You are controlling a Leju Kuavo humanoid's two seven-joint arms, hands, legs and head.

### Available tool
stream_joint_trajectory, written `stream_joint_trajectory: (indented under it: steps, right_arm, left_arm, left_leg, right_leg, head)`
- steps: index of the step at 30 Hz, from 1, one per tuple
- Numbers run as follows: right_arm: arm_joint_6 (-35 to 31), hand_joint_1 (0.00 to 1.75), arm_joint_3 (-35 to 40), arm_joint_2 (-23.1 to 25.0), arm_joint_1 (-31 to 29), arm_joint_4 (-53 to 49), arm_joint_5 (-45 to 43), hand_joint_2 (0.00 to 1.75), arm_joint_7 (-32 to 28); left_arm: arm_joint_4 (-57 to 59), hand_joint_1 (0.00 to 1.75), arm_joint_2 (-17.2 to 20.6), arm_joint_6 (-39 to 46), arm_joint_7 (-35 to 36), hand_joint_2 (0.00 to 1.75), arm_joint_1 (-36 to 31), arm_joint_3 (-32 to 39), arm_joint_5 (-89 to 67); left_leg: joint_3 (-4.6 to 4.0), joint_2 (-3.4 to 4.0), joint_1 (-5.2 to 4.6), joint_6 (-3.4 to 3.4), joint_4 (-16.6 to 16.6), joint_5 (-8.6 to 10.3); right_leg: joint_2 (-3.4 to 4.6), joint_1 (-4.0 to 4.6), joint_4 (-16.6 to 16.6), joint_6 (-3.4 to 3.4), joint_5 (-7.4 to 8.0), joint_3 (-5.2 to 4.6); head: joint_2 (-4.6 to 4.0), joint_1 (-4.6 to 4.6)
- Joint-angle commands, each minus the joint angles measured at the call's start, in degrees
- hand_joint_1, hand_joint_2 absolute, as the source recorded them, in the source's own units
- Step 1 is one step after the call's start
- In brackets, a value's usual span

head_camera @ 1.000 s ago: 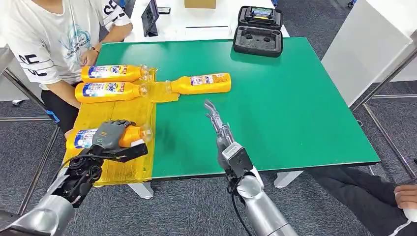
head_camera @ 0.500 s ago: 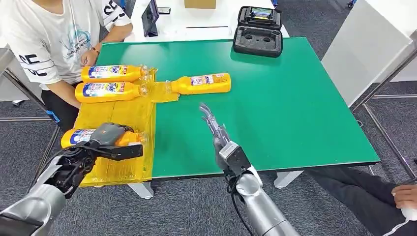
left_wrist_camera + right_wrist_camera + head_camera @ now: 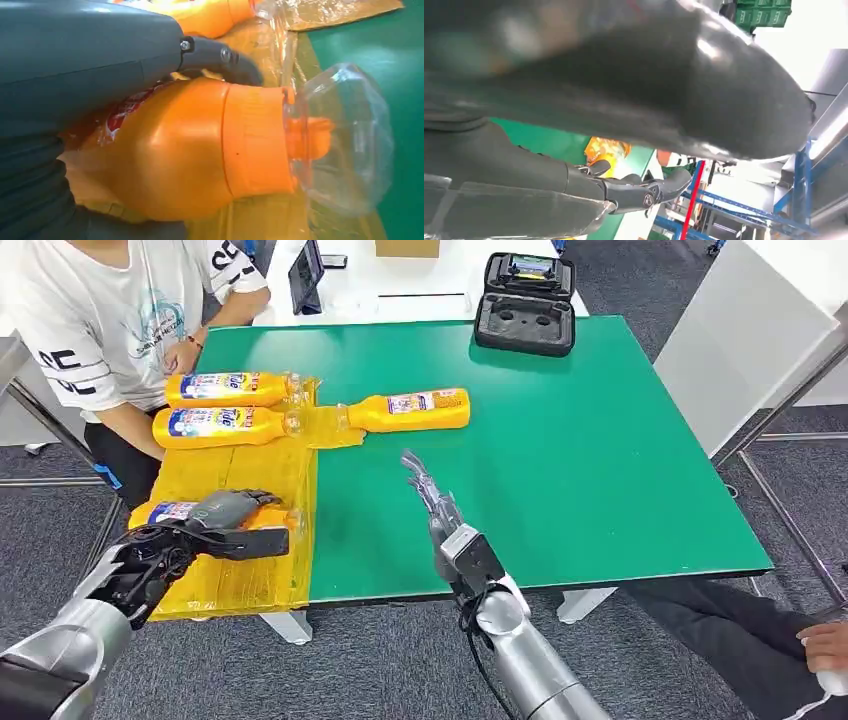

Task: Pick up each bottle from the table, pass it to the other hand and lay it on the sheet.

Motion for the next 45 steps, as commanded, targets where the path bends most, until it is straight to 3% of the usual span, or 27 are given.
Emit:
stream_joint_trajectory:
  steps: [1, 11, 16, 24, 35, 39, 40, 44, 45]
  right_arm:
    - [-0.4, 0.00, 0.6, -0.4, 0.2, 1.2, 0.7, 0.00, 0.7]
    - [-0.8, 0.00, -0.3, -0.5, 1.4, -0.3, 1.8, 0.00, 1.8]
    - [-1.4, 0.00, -0.5, -0.5, 2.1, -0.7, 2.4, 0.00, 2.5]
    - [-2.4, 0.00, -0.8, -0.9, 4.4, -2.5, 2.8, 0.00, 3.3]
    - [-2.4, 0.00, -0.7, -1.0, 4.4, -2.5, 2.8, 0.00, 3.3]
    - [-2.7, 0.00, -0.4, -0.8, 4.4, -1.8, 2.4, 0.00, 3.2]
    - [-3.0, 0.00, -0.1, -0.7, 4.2, -1.4, 1.9, 0.00, 2.9]
    - [-5.0, 0.00, 1.8, -0.6, 2.8, 0.1, 0.5, 0.00, 2.0]
    - [-5.2, 0.00, 2.3, -0.7, 2.5, 0.4, 0.0, 0.00, 1.8]
  left_arm:
    - [4.6, 0.00, -0.6, -4.2, -2.5, 0.00, -1.7, -2.4, 3.0]
    - [4.7, 0.00, -1.0, -6.7, -3.7, 0.00, -1.8, -2.4, 5.3]
    - [3.8, 0.00, -1.6, -11.6, -8.4, 0.00, -2.2, 1.3, 12.5]
    - [0.6, 0.00, -6.1, -1.2, -12.6, 0.00, -0.9, 8.0, 25.1]
    - [1.0, 0.00, -5.8, -1.0, -12.7, 0.00, -0.9, 7.8, 25.4]
    - [-0.7, 0.00, -8.4, 7.4, -15.3, 0.00, -0.3, 13.4, 32.0]
    - [-1.5, 0.00, -9.1, 13.5, -17.1, 0.00, -0.1, 14.4, 33.2]
    - [-14.1, 0.00, -10.4, 27.5, -17.5, 0.00, 4.1, 15.7, 48.3]
    - [-16.3, 0.00, -10.0, 29.1, -17.5, 1.75, 5.0, 14.7, 51.7]
  left_leg:
    - [0.44, 0.05, -0.03, -0.02, -0.1, -0.14]
    - [0.23, 0.00, -0.03, -0.01, 0.0, -0.06]
    - [0.30, 0.00, -0.01, -0.02, 0.0, -0.08]
    - [0.24, -0.14, -0.01, 0.01, 0.0, -0.07]
    - [0.24, 0.00, -0.03, -0.02, 0.0, -0.08]
    - [0.35, -0.02, -0.03, -0.01, -0.1, -0.12]
    - [0.25, -0.04, -0.01, 0.00, 0.0, -0.09]
    - [0.23, -0.06, -0.01, 0.01, 0.0, -0.09]
    - [0.14, 0.00, -0.04, 0.01, 0.0, -0.04]
  right_leg:
    - [-0.05, -0.01, -0.1, 0.00, -0.13, 0.44]
    - [-0.04, -0.01, 0.0, 0.00, -0.06, 0.23]
    - [-0.06, 0.01, -0.1, 0.00, -0.08, 0.30]
    - [-0.20, 0.00, -0.1, 0.02, -0.10, 0.29]
    - [-0.07, 0.00, 0.0, 0.00, -0.08, 0.24]
    - [-0.12, -0.01, -0.1, 0.02, -0.13, 0.37]
    - [-0.12, 0.00, -0.1, 0.02, -0.10, 0.27]
    - [-0.14, 0.00, -0.1, 0.03, -0.10, 0.27]
    - [-0.06, -0.02, 0.0, 0.02, -0.04, 0.15]
  head:
    - [0.00, 0.00]
    - [0.00, 0.02]
    - [0.00, 0.00]
    - [0.00, 0.00]
    - [0.00, 0.00]
    - [0.00, -0.02]
    - [0.00, 0.00]
    - [0.00, 0.00]
    - [0.00, 0.00]
